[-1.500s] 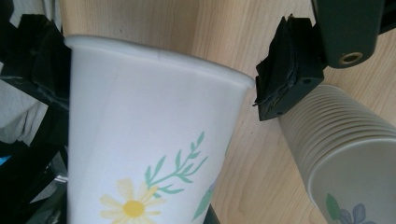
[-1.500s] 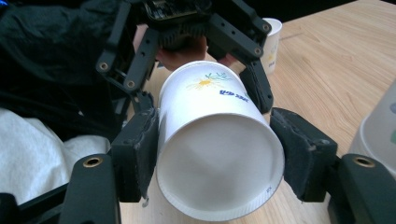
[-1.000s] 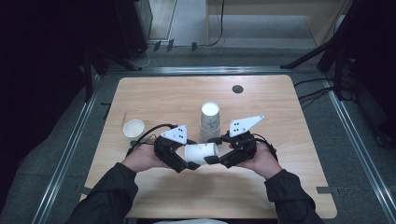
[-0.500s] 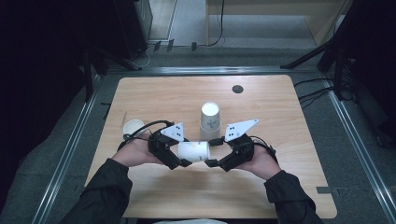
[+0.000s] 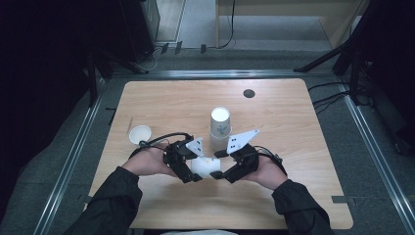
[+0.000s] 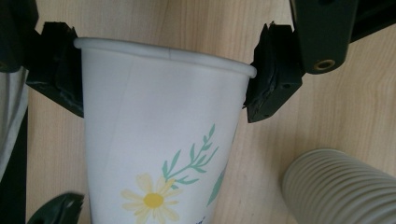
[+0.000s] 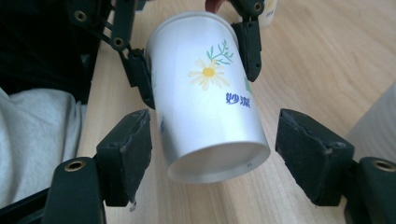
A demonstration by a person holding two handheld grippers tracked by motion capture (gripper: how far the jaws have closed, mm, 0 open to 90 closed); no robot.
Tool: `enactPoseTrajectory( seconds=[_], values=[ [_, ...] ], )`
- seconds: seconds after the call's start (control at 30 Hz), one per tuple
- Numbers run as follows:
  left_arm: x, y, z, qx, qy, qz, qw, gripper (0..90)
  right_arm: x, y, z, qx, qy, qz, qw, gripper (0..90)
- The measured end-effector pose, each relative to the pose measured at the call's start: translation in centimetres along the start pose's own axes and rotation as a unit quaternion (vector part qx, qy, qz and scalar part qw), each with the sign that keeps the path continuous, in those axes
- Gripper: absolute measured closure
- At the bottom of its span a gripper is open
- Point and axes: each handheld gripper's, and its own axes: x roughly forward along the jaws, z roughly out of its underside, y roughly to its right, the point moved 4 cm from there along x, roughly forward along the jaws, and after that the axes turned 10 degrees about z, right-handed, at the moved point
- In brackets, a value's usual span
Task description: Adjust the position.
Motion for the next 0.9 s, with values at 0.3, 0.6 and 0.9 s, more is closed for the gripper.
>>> enactPoseTrajectory(
  seconds=[0.3, 0.6, 0.9],
  values=[
    [0.6, 0.2, -0.2, 0.005, -0.012, 0.005, 0.9999, 23.5, 1.5, -0.5, 0.4, -0.017, -0.028, -0.009, 0.9994, 28.8],
    [0.7, 0.5, -0.2, 0.014, -0.013, 0.013, 0.9997, 23.4, 1.7, -0.9, 0.5, -0.030, -0.041, -0.020, 0.9985, 33.3],
    [-0.7, 0.2, 0.1, 0.000, 0.040, 0.007, 0.9992, 13.4, 0.7, -0.6, 0.1, -0.028, -0.018, -0.011, 0.9994, 33.4]
  ],
)
